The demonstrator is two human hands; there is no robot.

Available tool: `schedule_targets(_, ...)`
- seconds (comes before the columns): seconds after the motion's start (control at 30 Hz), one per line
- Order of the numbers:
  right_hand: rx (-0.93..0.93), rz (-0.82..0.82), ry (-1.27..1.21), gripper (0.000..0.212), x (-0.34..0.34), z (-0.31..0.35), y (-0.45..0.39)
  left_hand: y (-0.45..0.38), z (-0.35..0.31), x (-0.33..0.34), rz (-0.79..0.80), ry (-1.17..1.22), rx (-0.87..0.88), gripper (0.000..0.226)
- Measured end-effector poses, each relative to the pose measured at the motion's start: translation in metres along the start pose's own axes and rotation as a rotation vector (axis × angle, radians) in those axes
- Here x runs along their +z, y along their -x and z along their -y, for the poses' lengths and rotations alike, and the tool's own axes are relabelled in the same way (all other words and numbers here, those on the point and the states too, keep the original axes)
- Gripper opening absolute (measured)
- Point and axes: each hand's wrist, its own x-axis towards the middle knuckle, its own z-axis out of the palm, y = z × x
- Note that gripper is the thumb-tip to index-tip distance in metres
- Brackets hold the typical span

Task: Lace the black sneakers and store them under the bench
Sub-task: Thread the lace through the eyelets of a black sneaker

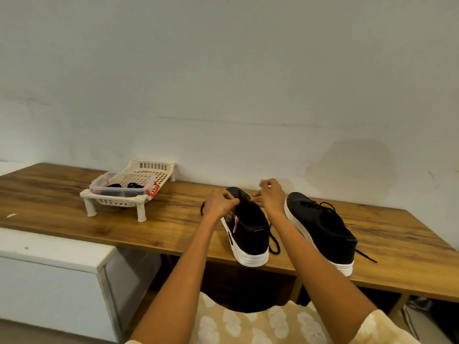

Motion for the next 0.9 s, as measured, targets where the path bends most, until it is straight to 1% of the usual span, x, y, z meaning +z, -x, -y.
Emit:
schedule_targets(0.03,0.081,-0.005,-0.111,0.024,-0.003,-0.002,-0.003,0.0,0.0,0.0,0.005,0.004,-0.001,0.009)
schedule_targets(0.07,0.073,0.023,-0.083,0.023,-0.005,-0.002,-0.005,0.0,0.0,0.001,0.012,0.005,-0.004,0.009)
schedule_targets(0.1,-0.007,0.076,0.001,0.021,-0.006,-0.003,-0.008,-0.001,0.0,0.001,0.016,0.004,-0.006,0.01)
schedule_targets(0.17,-0.256,0.237,0.184,0.02,-0.006,0.001,-0.01,0.0,0.0,0.0,0.027,-0.012,-0.005,0.009)
schedule_targets(0.23,-0.437,0.468,0.375,0.032,-0.002,0.006,-0.011,0.0,-0.001,0.0,0.024,-0.025,0.011,0.008)
schedule_targets(0.27,-0.499,0.541,0.47,0.034,-0.001,0.009,-0.013,0.0,-0.001,0.0,0.015,-0.033,0.022,0.008)
schedule_targets(0.33,-0.593,0.585,0.588,0.031,-0.001,0.018,-0.015,0.001,0.001,-0.001,0.006,-0.043,0.04,0.009)
schedule_targets(0.47,-0.662,0.73,0.795,0.033,-0.01,0.032,-0.019,0.003,0.002,-0.004,0.023,0.002,0.021,0.008)
schedule_targets(0.5,-0.697,0.729,0.859,0.031,-0.009,0.032,-0.019,0.004,0.002,-0.005,0.029,0.019,0.012,0.008)
schedule_targets(0.53,-0.739,0.694,0.924,0.029,-0.008,0.031,-0.017,0.005,0.002,-0.005,0.036,0.039,0.002,0.009)
schedule_targets(0.6,-0.821,0.576,1.017,0.022,-0.004,0.031,-0.014,0.007,0.001,-0.006,0.048,0.074,-0.012,0.012)
schedule_targets(0.63,-0.834,0.53,1.017,0.019,-0.003,0.031,-0.013,0.008,0.001,-0.007,0.05,0.081,-0.014,0.013)
schedule_targets(0.67,-0.809,0.494,0.973,0.018,-0.005,0.032,-0.013,0.009,0.001,-0.007,0.048,0.079,-0.015,0.014)
schedule_targets(0.7,-0.748,0.452,0.878,0.018,-0.007,0.03,-0.016,0.01,0.002,-0.007,0.039,0.069,-0.014,0.013)
schedule_targets(0.73,-0.671,0.37,0.738,0.017,-0.011,0.027,-0.018,0.009,0.002,-0.007,0.028,0.05,-0.009,0.013)
schedule_targets(0.8,-0.437,0.165,0.391,0.014,-0.017,0.015,-0.026,0.008,0.002,-0.006,0.02,-0.007,0.015,0.012)
schedule_targets(0.83,-0.29,0.111,0.238,0.014,-0.017,0.008,-0.028,0.007,0.001,-0.005,0.022,-0.033,0.027,0.012)
schedule_targets(0.87,-0.149,0.1,0.15,0.019,-0.016,0.004,-0.028,0.006,0.0,-0.004,0.023,-0.053,0.035,0.013)
schedule_targets(0.9,-0.06,0.124,0.129,0.022,-0.012,-0.002,-0.027,0.005,0.001,-0.004,0.022,-0.065,0.041,0.014)
